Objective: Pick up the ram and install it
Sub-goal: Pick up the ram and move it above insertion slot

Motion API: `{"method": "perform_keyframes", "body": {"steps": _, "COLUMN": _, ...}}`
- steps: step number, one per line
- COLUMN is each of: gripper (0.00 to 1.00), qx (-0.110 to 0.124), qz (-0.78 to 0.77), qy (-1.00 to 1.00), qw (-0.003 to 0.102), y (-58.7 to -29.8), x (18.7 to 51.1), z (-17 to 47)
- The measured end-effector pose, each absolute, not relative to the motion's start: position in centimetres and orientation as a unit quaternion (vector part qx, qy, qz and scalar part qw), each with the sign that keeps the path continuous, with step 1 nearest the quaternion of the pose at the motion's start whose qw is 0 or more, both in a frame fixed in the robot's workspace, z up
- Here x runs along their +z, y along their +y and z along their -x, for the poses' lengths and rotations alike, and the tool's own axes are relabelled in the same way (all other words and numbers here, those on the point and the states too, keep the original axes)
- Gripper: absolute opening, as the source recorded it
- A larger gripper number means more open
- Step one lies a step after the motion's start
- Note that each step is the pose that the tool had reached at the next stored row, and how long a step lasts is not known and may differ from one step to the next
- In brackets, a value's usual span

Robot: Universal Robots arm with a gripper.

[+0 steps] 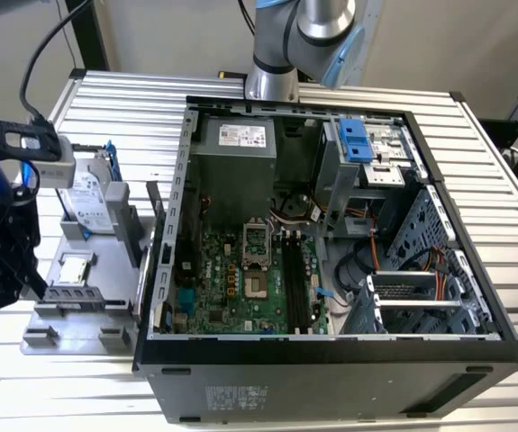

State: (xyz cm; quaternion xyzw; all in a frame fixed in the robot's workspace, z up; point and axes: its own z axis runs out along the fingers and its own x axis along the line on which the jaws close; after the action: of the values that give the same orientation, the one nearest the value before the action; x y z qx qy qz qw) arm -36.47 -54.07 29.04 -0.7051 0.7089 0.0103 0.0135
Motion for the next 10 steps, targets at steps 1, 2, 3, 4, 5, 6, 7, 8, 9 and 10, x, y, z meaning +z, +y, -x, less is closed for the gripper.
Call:
{"method": "perform_keyframes", "body": {"steps": 1, "gripper": 0.00, "qx": 0.010, "qz": 0.705, "qy": 0.709, "qw": 0.014, "y": -54.08, "x": 29.15, "z": 36.47}}
{"method": "perform_keyframes", "body": {"steps": 2, "gripper": 0.00, "qx": 0.010, "qz": 0.705, "qy": 0.709, "qw": 0.014, "y": -54.07, "x": 29.26, "z": 36.47}}
{"method": "perform_keyframes", "body": {"steps": 3, "gripper": 0.00, "qx": 0.010, "qz": 0.705, "qy": 0.709, "qw": 0.014, "y": -54.07, "x": 29.37, "z": 36.47}}
{"method": "perform_keyframes", "body": {"steps": 4, "gripper": 0.00, "qx": 0.010, "qz": 0.705, "qy": 0.709, "qw": 0.014, "y": -54.08, "x": 29.48, "z": 36.47}}
{"method": "perform_keyframes", "body": {"steps": 5, "gripper": 0.00, "qx": 0.010, "qz": 0.705, "qy": 0.709, "qw": 0.014, "y": -54.07, "x": 29.59, "z": 36.47}}
{"method": "perform_keyframes", "body": {"steps": 6, "gripper": 0.00, "qx": 0.010, "qz": 0.705, "qy": 0.709, "qw": 0.014, "y": -54.08, "x": 29.71, "z": 36.47}}
{"method": "perform_keyframes", "body": {"steps": 7, "gripper": 0.00, "qx": 0.010, "qz": 0.705, "qy": 0.709, "qw": 0.014, "y": -54.08, "x": 29.81, "z": 36.47}}
{"method": "perform_keyframes", "body": {"steps": 8, "gripper": 0.00, "qx": 0.010, "qz": 0.705, "qy": 0.709, "qw": 0.014, "y": -54.08, "x": 29.91, "z": 36.47}}
{"method": "perform_keyframes", "body": {"steps": 9, "gripper": 0.00, "qx": 0.010, "qz": 0.705, "qy": 0.709, "qw": 0.014, "y": -54.07, "x": 30.00, "z": 36.47}}
{"method": "perform_keyframes", "body": {"steps": 10, "gripper": 0.00, "qx": 0.010, "qz": 0.705, "qy": 0.709, "qw": 0.014, "y": -54.07, "x": 30.10, "z": 36.47}}
